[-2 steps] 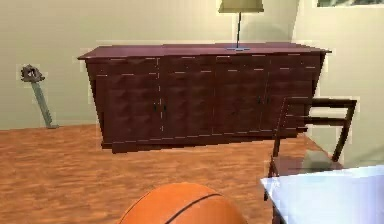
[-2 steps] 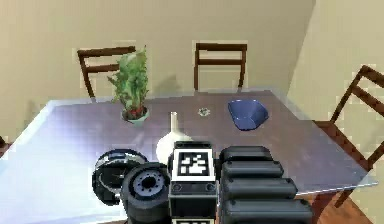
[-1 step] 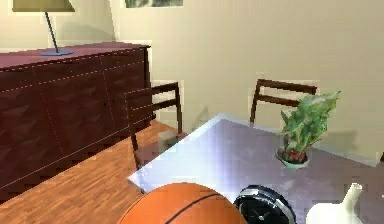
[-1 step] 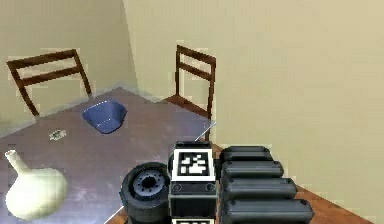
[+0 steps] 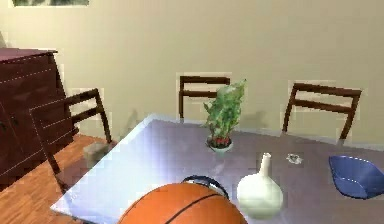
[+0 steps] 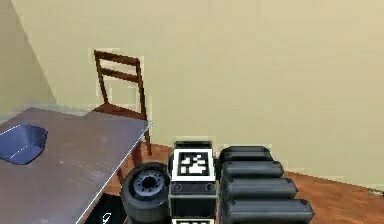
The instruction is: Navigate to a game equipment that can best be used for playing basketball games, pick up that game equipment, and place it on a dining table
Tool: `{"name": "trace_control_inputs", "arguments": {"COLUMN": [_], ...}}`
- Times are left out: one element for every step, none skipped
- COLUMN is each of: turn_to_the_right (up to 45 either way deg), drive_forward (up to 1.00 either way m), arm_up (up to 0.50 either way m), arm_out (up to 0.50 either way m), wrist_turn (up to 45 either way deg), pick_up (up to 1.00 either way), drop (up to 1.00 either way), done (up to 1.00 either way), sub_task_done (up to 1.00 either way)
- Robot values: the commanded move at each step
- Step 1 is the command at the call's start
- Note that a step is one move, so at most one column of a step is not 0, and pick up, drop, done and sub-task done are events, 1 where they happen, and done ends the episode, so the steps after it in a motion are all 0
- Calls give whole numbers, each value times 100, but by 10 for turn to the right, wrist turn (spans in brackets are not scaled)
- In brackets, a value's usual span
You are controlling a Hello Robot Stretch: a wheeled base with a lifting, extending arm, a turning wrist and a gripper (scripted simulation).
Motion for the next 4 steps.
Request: {"name": "trace_control_inputs", "arguments": {"turn_to_the_right": [-450, -450, -450, 450], "drive_forward": [0, 0, 0, 0], "arm_up": [0, 0, 0, 0], "arm_out": [0, 0, 0, 0], "wrist_turn": [0, 0, 0, 0], "pick_up": [0, 0, 0, 0], "drop": [0, 0, 0, 0], "done": [0, 0, 0, 0], "sub_task_done": [0, 0, 0, 0]}}
